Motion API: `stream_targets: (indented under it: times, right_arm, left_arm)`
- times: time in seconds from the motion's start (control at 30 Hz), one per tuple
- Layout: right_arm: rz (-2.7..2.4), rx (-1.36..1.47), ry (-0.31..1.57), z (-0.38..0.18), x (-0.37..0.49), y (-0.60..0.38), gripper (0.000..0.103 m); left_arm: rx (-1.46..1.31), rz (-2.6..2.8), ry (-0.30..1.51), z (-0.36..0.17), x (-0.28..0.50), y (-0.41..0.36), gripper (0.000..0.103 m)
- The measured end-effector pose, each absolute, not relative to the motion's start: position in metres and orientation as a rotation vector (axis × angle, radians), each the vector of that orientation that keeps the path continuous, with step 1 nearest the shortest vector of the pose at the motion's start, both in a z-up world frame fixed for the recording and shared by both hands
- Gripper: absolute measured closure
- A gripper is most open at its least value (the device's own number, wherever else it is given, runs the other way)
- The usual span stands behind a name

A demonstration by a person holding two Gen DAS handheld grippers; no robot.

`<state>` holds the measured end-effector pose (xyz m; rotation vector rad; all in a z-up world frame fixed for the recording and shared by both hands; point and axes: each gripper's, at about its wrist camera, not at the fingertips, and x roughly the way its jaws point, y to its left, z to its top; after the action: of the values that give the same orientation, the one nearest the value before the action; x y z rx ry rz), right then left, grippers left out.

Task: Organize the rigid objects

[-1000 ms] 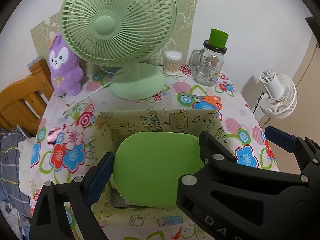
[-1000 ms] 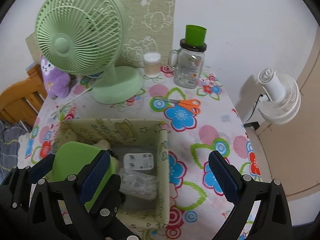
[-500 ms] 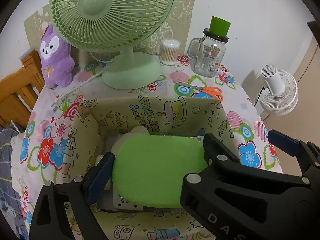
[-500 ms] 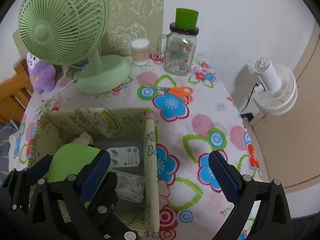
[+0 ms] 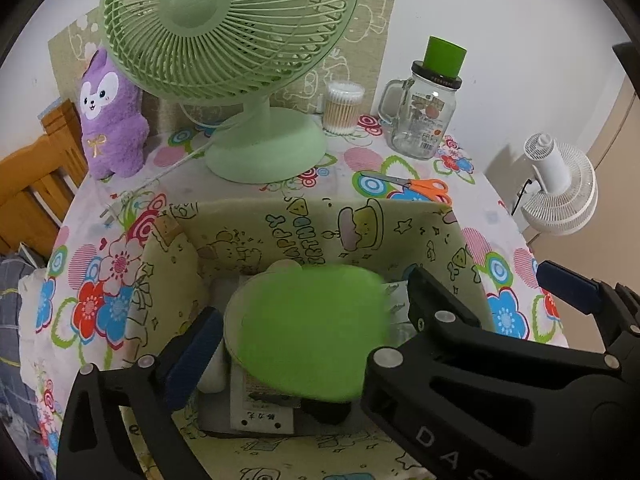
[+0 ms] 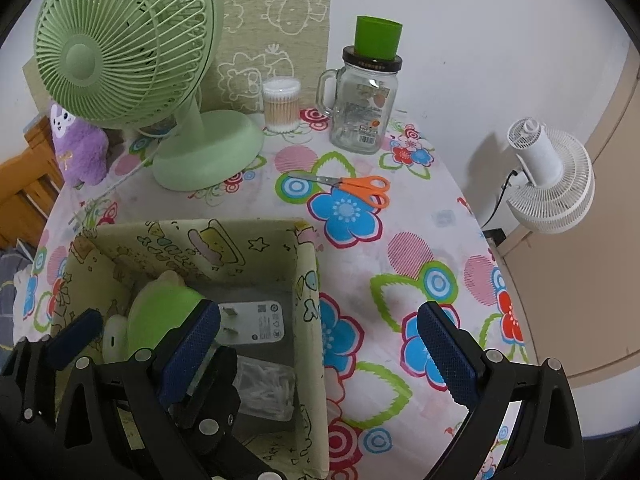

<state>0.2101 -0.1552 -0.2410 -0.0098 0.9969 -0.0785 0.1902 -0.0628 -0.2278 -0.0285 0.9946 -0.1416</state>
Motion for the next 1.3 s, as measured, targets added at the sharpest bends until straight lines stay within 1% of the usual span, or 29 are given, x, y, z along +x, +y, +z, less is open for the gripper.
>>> stream_targets:
  times: [0.5, 0.8, 1.3]
  right_arm:
    - [-0.038, 0.036, 1.024, -0.238, 0.182, -0.148, 0.003]
    - [-0.003, 0.054, 1.029, -0.234, 0.157, -0.141, 0.003]
    - [0.065, 0.067, 0.99, -0.199, 0.125, -0.139, 0.003]
  left_arm:
    - [0.022, -0.108, 1.058, -0.22, 0.162, -0.053, 0.0]
    - [0.05, -0.096, 1.055, -0.212, 0.138, -0.049, 0.0]
    - [0.037, -0.079, 1.038, -0.177, 0.104, -0.036, 0.0]
